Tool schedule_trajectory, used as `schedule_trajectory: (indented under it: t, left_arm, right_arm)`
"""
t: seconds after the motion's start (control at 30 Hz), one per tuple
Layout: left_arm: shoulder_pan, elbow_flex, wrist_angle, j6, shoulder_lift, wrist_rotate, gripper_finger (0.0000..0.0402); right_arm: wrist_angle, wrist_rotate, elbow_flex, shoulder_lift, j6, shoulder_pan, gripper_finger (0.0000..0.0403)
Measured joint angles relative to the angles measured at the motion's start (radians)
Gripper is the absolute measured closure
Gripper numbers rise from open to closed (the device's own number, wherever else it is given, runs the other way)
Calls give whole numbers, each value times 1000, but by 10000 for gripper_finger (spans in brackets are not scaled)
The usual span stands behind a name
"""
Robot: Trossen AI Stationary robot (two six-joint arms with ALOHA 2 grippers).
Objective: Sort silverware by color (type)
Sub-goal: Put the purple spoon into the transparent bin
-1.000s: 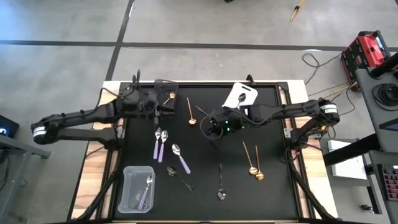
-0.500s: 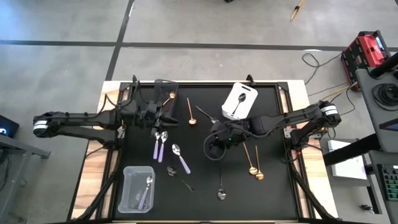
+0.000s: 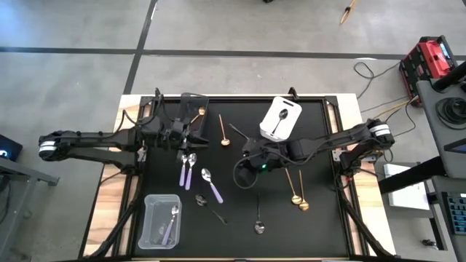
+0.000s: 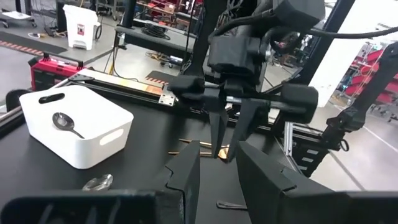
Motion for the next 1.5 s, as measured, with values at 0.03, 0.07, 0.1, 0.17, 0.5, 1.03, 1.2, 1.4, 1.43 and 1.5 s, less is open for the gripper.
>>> schedule_trajectory:
  t: [0.03,0.07,0.1,0.17,0.5,1.03,1.2,1.4,1.43,1.5]
  left_arm:
    - [0,0,1,8,-1,0,315]
    - [0,0,1,14,-3,0,315]
    - [0,0,-1,20,-5,0,315]
    - [0,4,-7,37,-11,0,315]
    - [0,13,-122,118,-58,3,315]
    - [0,13,-475,110,-119,4,315]
    - [0,13,-472,112,-111,4,315]
    - [0,13,-467,112,-107,4,315]
    - [0,13,-467,112,-107,4,315]
    - [0,13,-466,112,-107,3,315]
  right_arm:
    - [-4,1,10,14,-6,-1,333]
    - [-2,2,20,26,-11,-2,333]
    - [-2,4,31,39,-13,-2,333]
    - [-2,6,53,61,-26,-5,333]
    - [-2,6,147,193,-51,-4,333]
    - [40,7,216,377,-136,-4,333]
    - [168,9,217,450,-209,4,333]
    - [262,99,217,514,-244,23,333]
    - [275,113,216,521,-257,28,333]
    - [311,123,216,534,-283,35,333]
